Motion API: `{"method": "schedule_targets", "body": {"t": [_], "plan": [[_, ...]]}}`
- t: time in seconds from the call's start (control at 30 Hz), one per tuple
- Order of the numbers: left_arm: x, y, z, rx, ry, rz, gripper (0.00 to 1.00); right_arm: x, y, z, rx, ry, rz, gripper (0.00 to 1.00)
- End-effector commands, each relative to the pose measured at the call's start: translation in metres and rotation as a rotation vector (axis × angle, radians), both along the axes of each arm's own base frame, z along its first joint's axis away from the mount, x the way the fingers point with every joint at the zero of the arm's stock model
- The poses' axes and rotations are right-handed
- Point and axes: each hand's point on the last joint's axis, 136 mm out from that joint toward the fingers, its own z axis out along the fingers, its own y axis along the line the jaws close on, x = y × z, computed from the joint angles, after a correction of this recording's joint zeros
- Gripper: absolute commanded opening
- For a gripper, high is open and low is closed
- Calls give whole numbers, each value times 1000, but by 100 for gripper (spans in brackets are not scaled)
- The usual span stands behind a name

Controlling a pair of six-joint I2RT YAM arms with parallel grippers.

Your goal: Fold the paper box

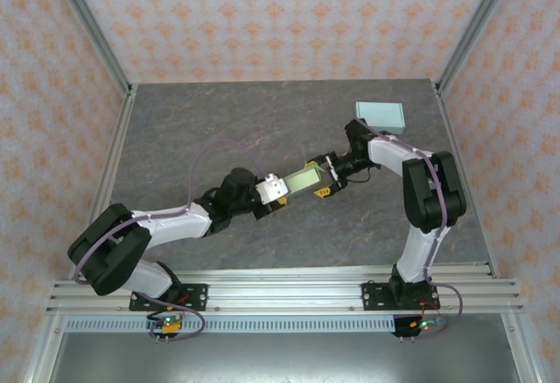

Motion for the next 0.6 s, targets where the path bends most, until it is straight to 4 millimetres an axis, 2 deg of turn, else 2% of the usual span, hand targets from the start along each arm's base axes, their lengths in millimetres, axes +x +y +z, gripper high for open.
{"method": "schedule_targets", "body": {"t": [0.0, 0.17, 0.27, 0.37, 0.43, 0.57], "plan": [[3, -5, 10, -27, 83, -25, 39, 25, -31, 31, -94, -281, -52, 69], [-4, -11, 0, 3, 177, -79, 38, 28, -89, 62, -421, -775, 72, 72], [-12, -12, -11, 69, 240, -142, 39, 21, -109, 77, -585, -1059, 165, 71], [-13, -11, -20, 113, 273, -158, 40, 6, -97, 91, -614, -1373, 343, 68], [-10, -11, -20, 116, 280, -154, 42, -3, -87, 92, -632, -1498, 446, 65], [-10, -15, -16, 107, 284, -167, 45, -9, -75, 78, -613, -1528, 572, 55]]}}
